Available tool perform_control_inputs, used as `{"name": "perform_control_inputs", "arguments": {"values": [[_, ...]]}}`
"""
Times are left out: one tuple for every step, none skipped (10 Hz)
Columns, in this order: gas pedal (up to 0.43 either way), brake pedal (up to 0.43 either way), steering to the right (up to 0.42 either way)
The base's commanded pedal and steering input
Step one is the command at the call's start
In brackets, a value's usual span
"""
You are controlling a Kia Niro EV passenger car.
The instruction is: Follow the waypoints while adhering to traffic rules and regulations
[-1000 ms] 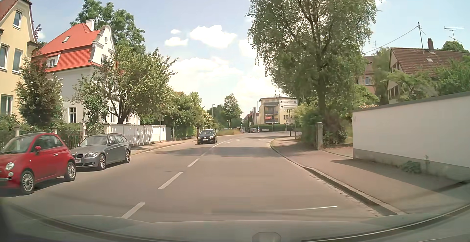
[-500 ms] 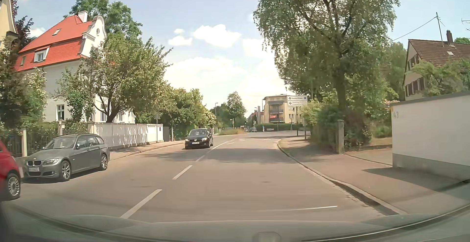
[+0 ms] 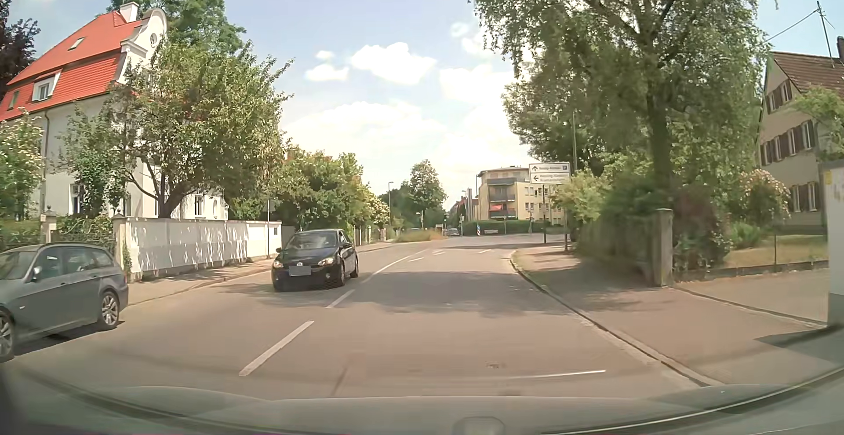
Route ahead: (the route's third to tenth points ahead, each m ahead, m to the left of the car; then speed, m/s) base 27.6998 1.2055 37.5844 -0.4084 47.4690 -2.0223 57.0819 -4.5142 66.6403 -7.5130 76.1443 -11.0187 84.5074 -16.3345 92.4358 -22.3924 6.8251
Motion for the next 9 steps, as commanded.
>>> {"name": "perform_control_inputs", "arguments": {"values": [[0.189, 0.000, -0.001], [0.177, 0.000, -0.001], [0.177, 0.000, -0.001], [0.138, 0.000, -0.001], [0.138, 0.000, -0.001], [0.138, 0.000, -0.001], [0.138, 0.000, -0.001], [0.150, 0.000, -0.001], [0.169, 0.000, 0.000]]}}
